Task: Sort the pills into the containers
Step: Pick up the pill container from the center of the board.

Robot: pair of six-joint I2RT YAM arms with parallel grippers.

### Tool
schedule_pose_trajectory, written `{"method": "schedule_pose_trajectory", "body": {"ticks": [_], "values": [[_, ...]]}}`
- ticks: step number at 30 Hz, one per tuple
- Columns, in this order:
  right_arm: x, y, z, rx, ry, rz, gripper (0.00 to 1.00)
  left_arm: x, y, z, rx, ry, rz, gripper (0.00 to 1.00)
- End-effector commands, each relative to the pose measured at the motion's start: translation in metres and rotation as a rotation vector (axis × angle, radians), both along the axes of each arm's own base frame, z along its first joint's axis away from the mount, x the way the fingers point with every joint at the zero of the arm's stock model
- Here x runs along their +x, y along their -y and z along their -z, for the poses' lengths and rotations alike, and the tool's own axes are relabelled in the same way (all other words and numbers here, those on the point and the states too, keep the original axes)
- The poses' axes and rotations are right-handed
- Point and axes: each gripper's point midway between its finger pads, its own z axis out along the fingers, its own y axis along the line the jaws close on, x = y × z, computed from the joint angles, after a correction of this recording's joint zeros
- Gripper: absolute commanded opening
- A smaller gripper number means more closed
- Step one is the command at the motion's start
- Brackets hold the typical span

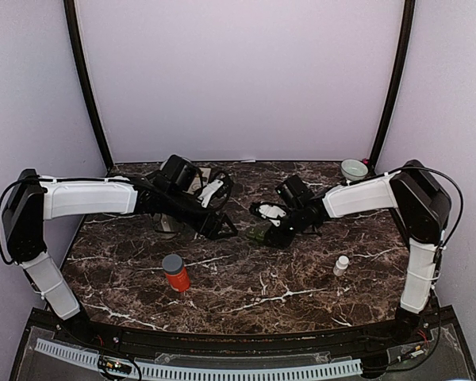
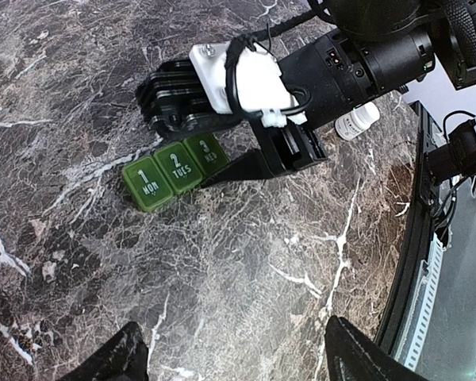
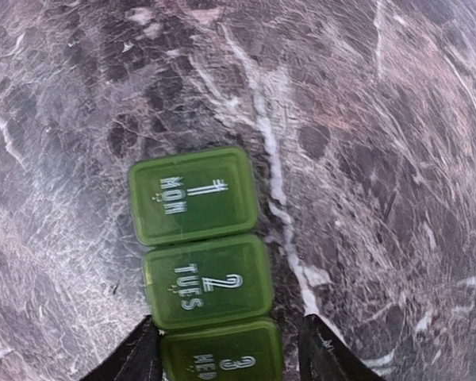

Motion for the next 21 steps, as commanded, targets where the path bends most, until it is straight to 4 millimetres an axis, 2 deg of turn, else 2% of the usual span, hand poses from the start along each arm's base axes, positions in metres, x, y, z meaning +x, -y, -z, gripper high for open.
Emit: {"method": "schedule_pose_trajectory", "body": {"ticks": [1,3,6,11,13,21], "values": [[-0.004,-0.006,0.007,0.037,-0.028,-0.022,0.45,0.001,0.002,-0.001,-0.019,0.0,0.011,0.79],[-0.006,-0.007,0.007,0.042,-0.037,-0.026,0.35,0.001,0.003,-0.002,-0.025,0.002,0.014,0.79],[-0.007,-0.008,0.004,0.062,-0.037,-0.027,0.35,0.001,0.005,-0.005,-0.041,0.004,0.023,0.79],[-0.008,-0.016,-0.021,0.128,-0.026,-0.032,0.35,0.0,0.008,-0.011,-0.07,0.016,0.047,0.78],[-0.019,-0.014,-0.024,0.151,-0.051,-0.037,0.35,-0.001,0.011,-0.017,-0.088,0.027,0.07,0.79],[-0.052,-0.025,-0.076,0.302,-0.101,-0.075,0.34,-0.018,0.016,-0.031,-0.141,0.034,0.231,0.79]]}}
